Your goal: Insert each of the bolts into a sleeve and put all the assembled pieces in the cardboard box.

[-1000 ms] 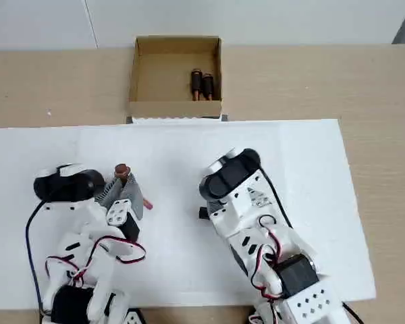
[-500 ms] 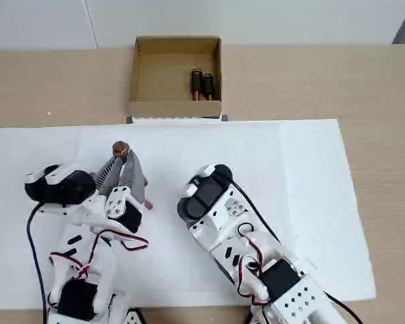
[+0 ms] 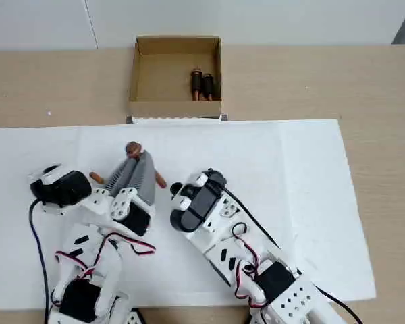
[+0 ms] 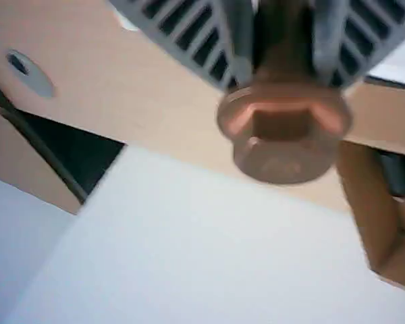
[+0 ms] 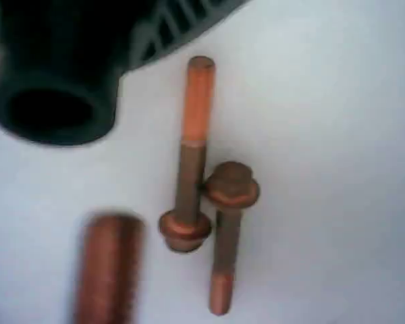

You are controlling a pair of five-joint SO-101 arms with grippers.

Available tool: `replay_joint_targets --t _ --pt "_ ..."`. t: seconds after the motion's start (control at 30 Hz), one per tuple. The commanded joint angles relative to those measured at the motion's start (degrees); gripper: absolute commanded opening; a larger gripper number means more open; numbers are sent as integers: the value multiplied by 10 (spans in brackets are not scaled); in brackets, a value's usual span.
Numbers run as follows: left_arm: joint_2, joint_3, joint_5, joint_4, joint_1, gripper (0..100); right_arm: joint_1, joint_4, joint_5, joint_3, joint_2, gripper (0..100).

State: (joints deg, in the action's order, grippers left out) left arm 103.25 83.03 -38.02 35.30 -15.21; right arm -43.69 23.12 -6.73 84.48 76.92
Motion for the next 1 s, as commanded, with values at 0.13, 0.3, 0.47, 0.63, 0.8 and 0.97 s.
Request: replay_joint_targets --t 0.13,0.3,0.47,0.63,0.8,0.97 --pt "5 -2 -15 -18 -17 5 -13 -17 -6 -4 5 3" --pt "4 5 -15 -17 -21 5 -13 -17 -7 -8 5 3" --pt "4 36 -15 -16 -22 5 -13 -17 -7 -17 5 3" --pt "4 45 -16 -16 -29 5 -13 -16 -7 -32 5 3" --pt "4 44 -16 36 -89 5 -11 -16 -7 -32 5 3" --pt "5 42 13 123 -104 5 -9 -16 -7 -31 5 3"
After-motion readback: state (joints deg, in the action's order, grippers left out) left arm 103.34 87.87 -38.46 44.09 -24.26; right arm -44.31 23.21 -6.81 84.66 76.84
